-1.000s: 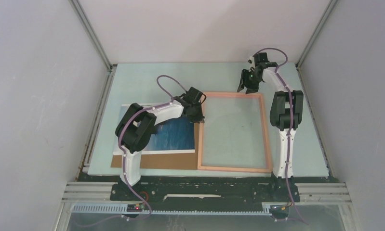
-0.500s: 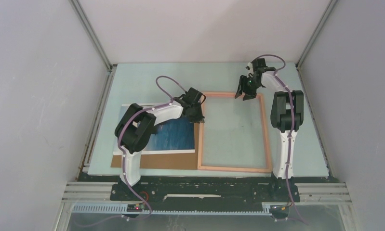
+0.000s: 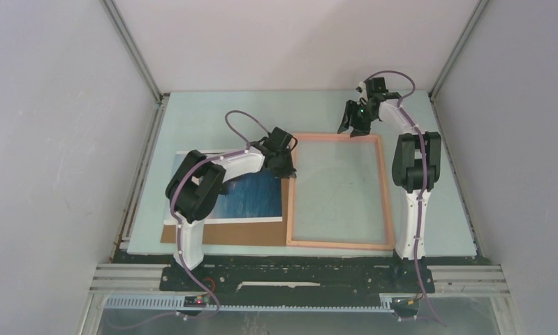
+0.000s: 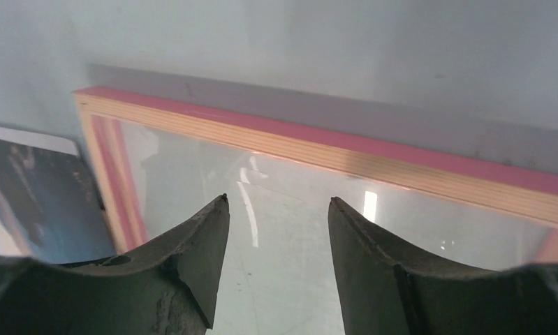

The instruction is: Put the photo into the frame

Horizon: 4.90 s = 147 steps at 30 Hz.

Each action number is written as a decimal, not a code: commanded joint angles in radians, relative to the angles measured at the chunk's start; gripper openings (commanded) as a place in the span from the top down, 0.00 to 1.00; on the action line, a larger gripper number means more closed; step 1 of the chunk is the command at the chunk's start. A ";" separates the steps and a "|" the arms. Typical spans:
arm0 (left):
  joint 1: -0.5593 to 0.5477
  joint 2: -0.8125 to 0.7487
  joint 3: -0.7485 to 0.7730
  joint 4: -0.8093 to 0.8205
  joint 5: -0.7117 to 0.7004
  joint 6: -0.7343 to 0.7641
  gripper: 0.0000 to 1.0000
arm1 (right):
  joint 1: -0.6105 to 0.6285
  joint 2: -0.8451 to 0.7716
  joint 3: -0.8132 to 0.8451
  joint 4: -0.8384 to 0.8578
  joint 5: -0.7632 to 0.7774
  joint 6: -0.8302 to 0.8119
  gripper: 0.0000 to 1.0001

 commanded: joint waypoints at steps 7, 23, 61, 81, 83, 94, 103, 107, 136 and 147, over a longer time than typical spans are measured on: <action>0.024 0.036 -0.105 0.033 -0.010 -0.023 1.00 | 0.106 0.074 0.096 0.161 -0.169 0.145 0.37; 0.011 0.054 0.130 -0.114 -0.087 -0.095 1.00 | 0.103 0.128 0.164 0.170 -0.202 0.147 0.37; 0.018 0.071 0.372 -0.232 -0.114 0.184 0.39 | 0.071 0.032 0.083 0.221 -0.211 0.151 0.36; 0.039 0.188 0.431 -0.233 -0.087 0.159 0.88 | 0.123 0.198 0.301 0.187 -0.198 0.164 0.36; 0.040 0.192 0.436 -0.235 -0.087 0.164 0.96 | 0.133 0.216 0.316 0.190 -0.198 0.166 0.36; 0.053 0.177 0.414 -0.223 -0.070 0.143 1.00 | 0.176 0.291 0.359 0.169 -0.190 0.171 0.38; 0.058 0.182 0.414 -0.219 -0.071 0.110 1.00 | 0.181 0.280 0.300 0.111 -0.203 0.163 0.39; 0.059 0.180 0.405 -0.209 -0.073 0.099 1.00 | 0.188 0.234 0.206 0.118 -0.214 0.162 0.40; 0.063 0.079 0.381 -0.187 0.017 0.166 0.99 | 0.076 -0.326 -0.199 0.071 -0.136 0.090 0.32; 0.113 0.007 0.152 0.069 0.225 -0.142 1.00 | -0.090 -1.036 -0.941 0.002 0.187 0.333 0.21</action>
